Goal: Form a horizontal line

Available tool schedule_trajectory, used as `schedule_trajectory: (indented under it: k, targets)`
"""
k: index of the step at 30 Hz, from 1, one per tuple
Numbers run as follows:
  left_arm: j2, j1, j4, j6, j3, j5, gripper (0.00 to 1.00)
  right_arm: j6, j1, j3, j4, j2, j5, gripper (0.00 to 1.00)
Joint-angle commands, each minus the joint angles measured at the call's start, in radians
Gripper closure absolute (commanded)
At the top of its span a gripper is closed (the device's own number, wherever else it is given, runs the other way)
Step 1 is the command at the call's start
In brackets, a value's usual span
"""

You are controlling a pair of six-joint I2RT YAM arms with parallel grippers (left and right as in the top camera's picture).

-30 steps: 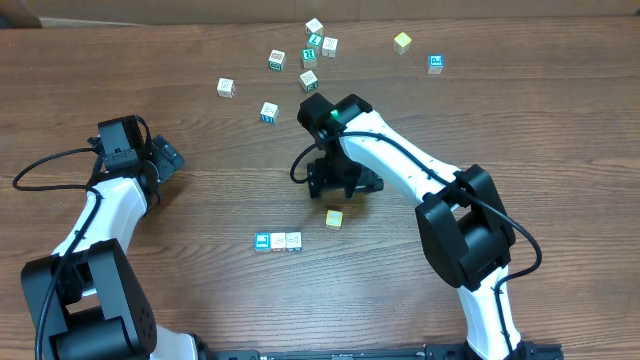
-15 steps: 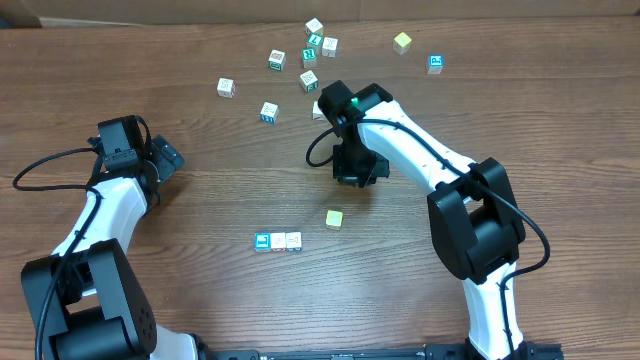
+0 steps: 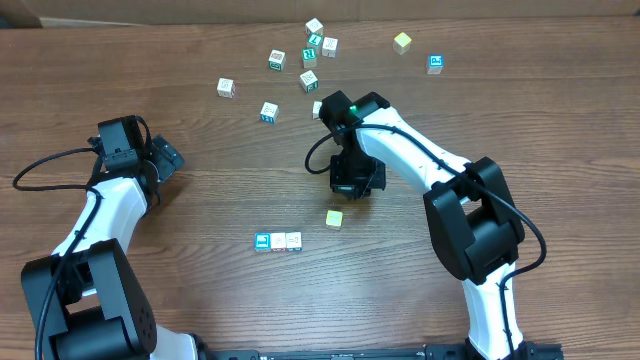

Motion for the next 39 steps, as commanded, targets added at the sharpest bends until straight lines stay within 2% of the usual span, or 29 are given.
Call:
schedule_trajectory:
  k: [1,14,39]
  targets:
    - [-0.005,-0.001,0.000,0.004,0.013,-0.013,0.01,0.002,0.028,-0.003,-0.012,-0.012,-0.069,0.94]
    - [-0.005,-0.001,0.000,0.003,0.013,-0.013,0.00,0.003,0.124,-0.003,-0.032,-0.012,-0.069,0.93]
    - [-0.005,-0.001,0.000,0.004,0.013,-0.013,0.01,0.008,0.105,-0.003,0.002,-0.012,0.051,0.90]
